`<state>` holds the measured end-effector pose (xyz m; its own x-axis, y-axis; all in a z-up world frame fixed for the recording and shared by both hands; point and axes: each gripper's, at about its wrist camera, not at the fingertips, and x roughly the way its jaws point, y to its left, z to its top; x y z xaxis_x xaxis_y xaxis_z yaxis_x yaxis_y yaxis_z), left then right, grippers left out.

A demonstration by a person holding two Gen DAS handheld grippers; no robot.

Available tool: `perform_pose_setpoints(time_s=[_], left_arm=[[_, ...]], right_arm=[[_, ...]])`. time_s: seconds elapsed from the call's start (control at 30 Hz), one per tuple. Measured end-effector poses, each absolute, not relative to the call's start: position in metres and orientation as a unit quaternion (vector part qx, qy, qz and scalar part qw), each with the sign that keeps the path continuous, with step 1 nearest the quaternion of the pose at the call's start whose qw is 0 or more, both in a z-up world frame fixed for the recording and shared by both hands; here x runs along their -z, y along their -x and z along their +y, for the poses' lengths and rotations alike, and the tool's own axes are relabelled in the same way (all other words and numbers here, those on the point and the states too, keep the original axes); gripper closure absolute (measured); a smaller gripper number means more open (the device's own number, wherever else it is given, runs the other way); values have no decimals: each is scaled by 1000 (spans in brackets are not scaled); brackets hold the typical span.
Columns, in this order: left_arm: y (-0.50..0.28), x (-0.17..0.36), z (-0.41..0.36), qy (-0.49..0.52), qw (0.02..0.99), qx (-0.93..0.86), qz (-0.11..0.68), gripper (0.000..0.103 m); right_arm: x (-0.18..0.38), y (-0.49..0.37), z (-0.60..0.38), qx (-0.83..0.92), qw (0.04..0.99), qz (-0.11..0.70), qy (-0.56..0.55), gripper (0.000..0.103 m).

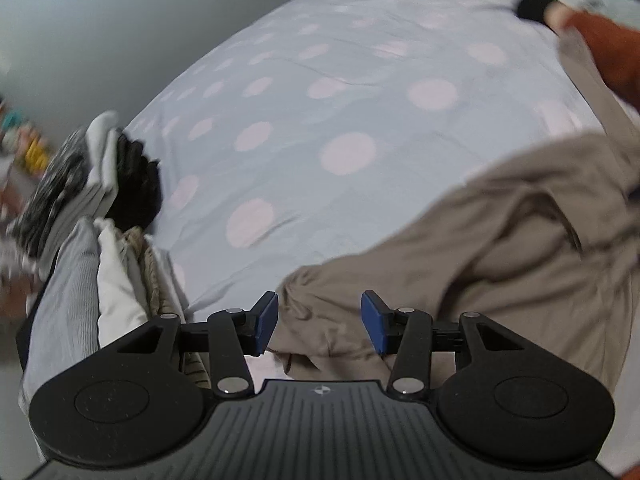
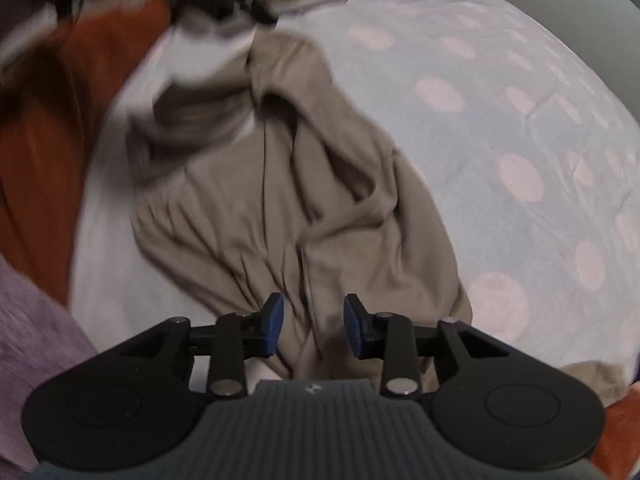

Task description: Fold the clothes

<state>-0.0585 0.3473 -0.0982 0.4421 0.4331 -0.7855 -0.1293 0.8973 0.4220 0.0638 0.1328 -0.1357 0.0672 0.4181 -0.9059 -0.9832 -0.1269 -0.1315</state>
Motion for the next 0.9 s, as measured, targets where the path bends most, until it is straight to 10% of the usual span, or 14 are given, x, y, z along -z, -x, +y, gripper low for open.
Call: perform_pose_setpoints(time_s=[0.17, 0.9], left_arm=[[69, 116, 335, -220, 815, -134, 519, 46], [80, 229, 321, -523, 683, -56, 507, 56]], right_arm=[[147, -74, 135, -570, 587, 321, 476, 93], [92, -160, 120, -504, 690, 376, 359, 98]])
